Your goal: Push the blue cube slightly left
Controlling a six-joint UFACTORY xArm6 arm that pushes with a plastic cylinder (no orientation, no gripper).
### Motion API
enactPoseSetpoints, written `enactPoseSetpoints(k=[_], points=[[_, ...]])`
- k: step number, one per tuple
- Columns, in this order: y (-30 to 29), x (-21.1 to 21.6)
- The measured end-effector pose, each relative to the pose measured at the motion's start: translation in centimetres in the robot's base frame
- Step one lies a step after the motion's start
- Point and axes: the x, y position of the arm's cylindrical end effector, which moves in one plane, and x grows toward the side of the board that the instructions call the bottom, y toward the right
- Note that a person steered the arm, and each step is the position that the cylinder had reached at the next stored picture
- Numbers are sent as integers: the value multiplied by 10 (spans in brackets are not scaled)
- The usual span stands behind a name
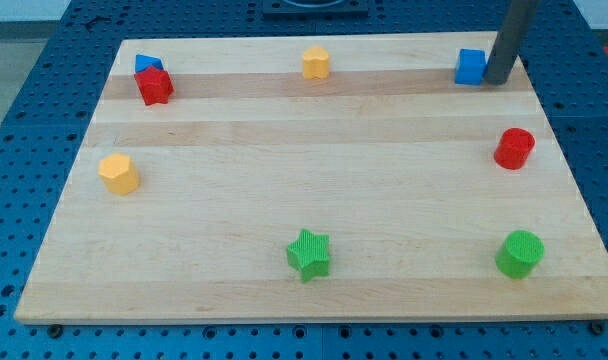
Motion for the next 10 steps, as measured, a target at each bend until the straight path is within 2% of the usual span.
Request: enactPoseSetpoints(k=[2,4,7,10], points=[[39,-20],[30,-20],[-13,-17],[-81,-17]])
